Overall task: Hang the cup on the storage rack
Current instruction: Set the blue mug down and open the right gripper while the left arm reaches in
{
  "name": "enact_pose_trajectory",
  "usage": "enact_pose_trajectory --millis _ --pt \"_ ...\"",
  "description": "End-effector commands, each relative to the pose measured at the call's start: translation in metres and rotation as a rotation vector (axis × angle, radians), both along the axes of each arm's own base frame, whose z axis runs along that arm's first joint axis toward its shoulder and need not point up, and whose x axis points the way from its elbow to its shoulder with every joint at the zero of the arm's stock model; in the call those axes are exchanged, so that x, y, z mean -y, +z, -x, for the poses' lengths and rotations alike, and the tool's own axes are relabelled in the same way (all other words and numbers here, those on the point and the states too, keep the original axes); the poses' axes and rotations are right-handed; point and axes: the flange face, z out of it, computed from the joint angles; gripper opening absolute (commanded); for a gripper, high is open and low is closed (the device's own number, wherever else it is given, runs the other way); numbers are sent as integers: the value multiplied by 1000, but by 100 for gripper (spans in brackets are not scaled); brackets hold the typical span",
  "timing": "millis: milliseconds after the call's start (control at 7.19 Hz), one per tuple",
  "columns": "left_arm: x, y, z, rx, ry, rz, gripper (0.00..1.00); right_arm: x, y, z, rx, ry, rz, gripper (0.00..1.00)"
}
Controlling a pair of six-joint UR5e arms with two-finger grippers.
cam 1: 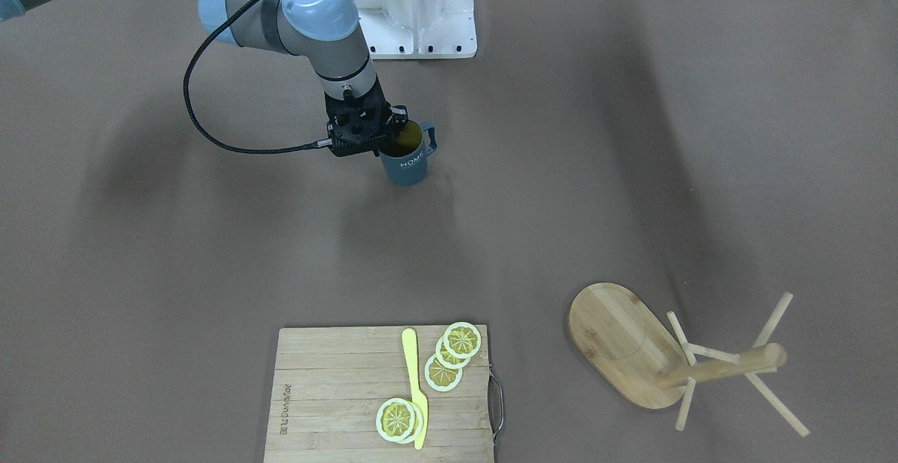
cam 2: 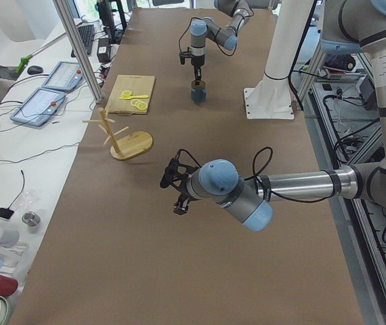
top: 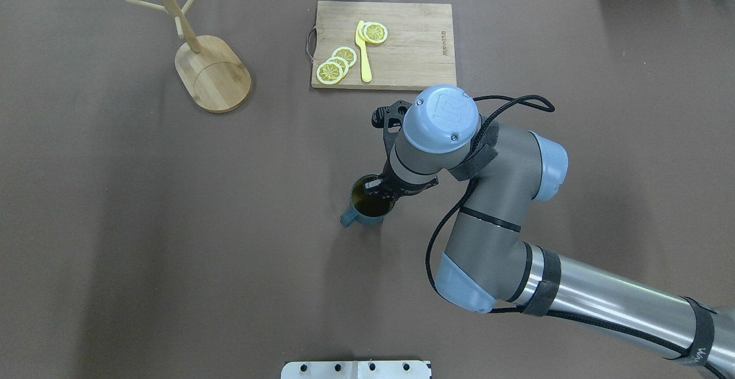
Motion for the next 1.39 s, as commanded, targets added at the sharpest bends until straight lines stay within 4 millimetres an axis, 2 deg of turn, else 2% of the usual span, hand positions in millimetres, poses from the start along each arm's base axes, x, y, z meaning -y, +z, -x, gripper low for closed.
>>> enact_pose_trajectory --millis 0,139,278,557,696,835,974,1113,1253 --pt "17 -22 -22 -2 57 -78 97 1 -5 4 3 -15 -29 0" --pt "44 -48 -47 -20 96 -107 97 0 -8 5 6 -12 -25 41" --pt "74 -88 -67 -76 86 -69 97 0 -8 6 4 -4 -27 99" --pt "90 -137 -124 -154 95 -88 97 -1 -18 1 22 -11 -43 100" --pt "102 -169 -157 -192 90 -117 97 3 -26 -19 46 8 -53 100" --pt "113 -202 -196 -206 85 -193 97 18 -18 -46 46 39 -46 100" --pt "104 -209 -229 -220 100 -255 97 36 -1 -81 47 69 -20 100" --pt "93 -219 -267 -244 124 -317 97 54 24 -127 48 89 17 100" --pt "84 -241 -307 -275 151 -360 97 64 43 -157 34 96 17 100"
